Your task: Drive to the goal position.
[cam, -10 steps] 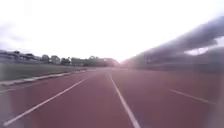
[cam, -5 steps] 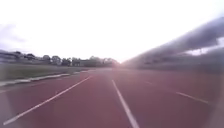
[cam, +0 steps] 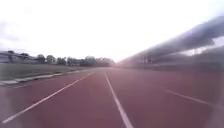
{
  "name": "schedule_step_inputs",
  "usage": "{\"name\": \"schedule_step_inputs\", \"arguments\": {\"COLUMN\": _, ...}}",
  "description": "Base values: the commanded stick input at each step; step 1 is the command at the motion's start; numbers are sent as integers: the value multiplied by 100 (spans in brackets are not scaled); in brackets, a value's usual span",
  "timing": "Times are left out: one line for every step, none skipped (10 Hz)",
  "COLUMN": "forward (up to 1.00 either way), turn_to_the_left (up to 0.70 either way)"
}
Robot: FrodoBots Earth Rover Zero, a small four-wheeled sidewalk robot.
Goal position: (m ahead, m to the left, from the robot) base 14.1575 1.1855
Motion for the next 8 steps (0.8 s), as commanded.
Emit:
{"name": "schedule_step_inputs", "arguments": {"forward": 70, "turn_to_the_left": 0}}
{"name": "schedule_step_inputs", "arguments": {"forward": 70, "turn_to_the_left": 0}}
{"name": "schedule_step_inputs", "arguments": {"forward": 70, "turn_to_the_left": 0}}
{"name": "schedule_step_inputs", "arguments": {"forward": 70, "turn_to_the_left": 0}}
{"name": "schedule_step_inputs", "arguments": {"forward": 70, "turn_to_the_left": 0}}
{"name": "schedule_step_inputs", "arguments": {"forward": 70, "turn_to_the_left": 0}}
{"name": "schedule_step_inputs", "arguments": {"forward": 70, "turn_to_the_left": 0}}
{"name": "schedule_step_inputs", "arguments": {"forward": 70, "turn_to_the_left": 0}}
